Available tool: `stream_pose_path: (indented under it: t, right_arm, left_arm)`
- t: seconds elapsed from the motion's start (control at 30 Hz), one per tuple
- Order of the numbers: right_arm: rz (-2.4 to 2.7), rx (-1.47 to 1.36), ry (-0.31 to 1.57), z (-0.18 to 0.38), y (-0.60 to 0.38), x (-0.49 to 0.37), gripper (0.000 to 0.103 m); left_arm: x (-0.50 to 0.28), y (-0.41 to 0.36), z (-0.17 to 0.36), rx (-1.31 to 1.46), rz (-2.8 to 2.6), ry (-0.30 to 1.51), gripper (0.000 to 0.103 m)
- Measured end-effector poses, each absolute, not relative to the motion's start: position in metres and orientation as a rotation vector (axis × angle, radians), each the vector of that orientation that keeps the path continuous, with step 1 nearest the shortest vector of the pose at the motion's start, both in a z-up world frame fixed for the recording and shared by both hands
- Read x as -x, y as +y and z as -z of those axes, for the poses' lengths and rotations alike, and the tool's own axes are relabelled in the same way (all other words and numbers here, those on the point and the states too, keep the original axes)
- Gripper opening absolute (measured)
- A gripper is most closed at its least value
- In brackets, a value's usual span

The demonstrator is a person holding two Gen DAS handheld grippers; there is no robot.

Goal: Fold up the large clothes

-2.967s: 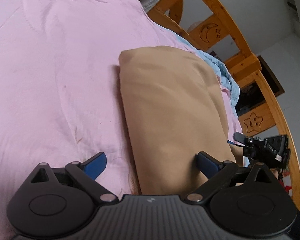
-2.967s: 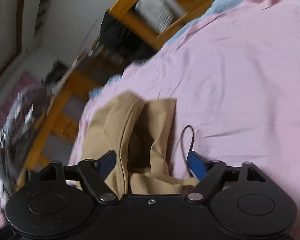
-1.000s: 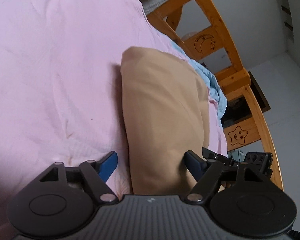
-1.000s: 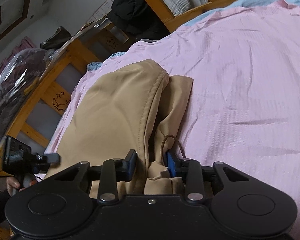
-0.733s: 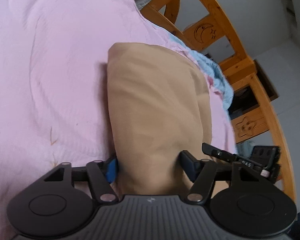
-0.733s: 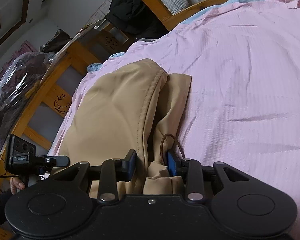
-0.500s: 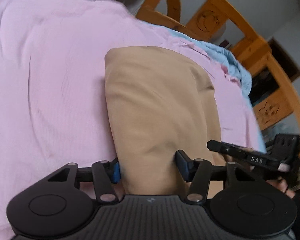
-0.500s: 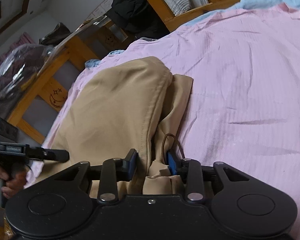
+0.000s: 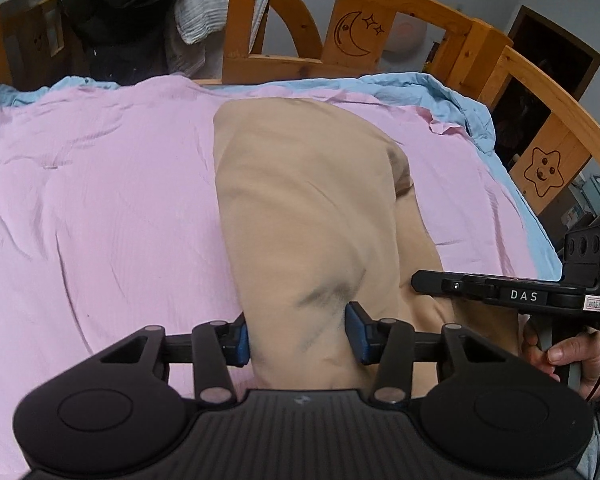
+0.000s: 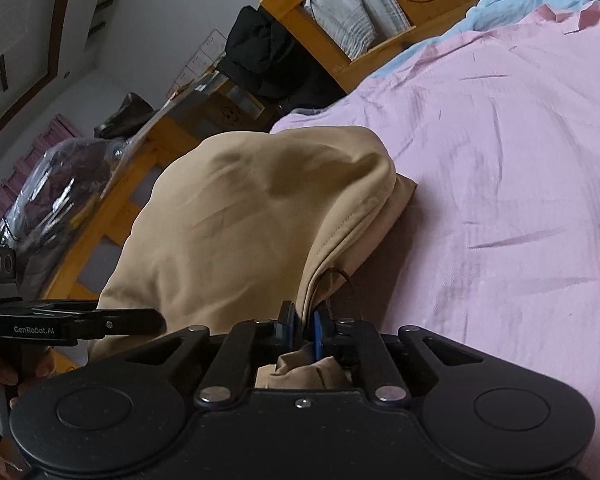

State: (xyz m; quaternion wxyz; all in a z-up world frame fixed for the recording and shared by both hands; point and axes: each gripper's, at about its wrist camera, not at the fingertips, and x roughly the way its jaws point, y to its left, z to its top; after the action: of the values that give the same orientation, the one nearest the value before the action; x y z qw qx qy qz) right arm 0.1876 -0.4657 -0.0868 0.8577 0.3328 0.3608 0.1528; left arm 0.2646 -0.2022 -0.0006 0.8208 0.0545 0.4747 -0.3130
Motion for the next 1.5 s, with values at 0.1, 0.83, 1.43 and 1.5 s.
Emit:
stream_pose_path:
  t: [0.1,0.83,1.43,1.5]
  right_arm:
    - [-0.327,-0.711,0.738,0.082,-0.464,-0.188,0.009]
    - [-0.249,-0.662,0.516,0.052,-0.440,-0.314,0.008]
    - [-0.144,-0.568,0.527,0.085,-0.469,-0.317,0.017]
    - [-0.139,-0.536,0.526,0.080,-0.465,-0.315,0.019]
  left_arm:
    - [-0.267,-0.198,-0.005,-0.127,0.670,0.994,0.049]
    - [-0.404,-0.191,-0.013,-0.195,0.571,0.910,0.053]
    - [-0.435,-0.182,0.033,-0.042,0.383,0.961,0.064]
    - [-0.426,-0.177,0.023,-0.019,0.389,0.935,0.074]
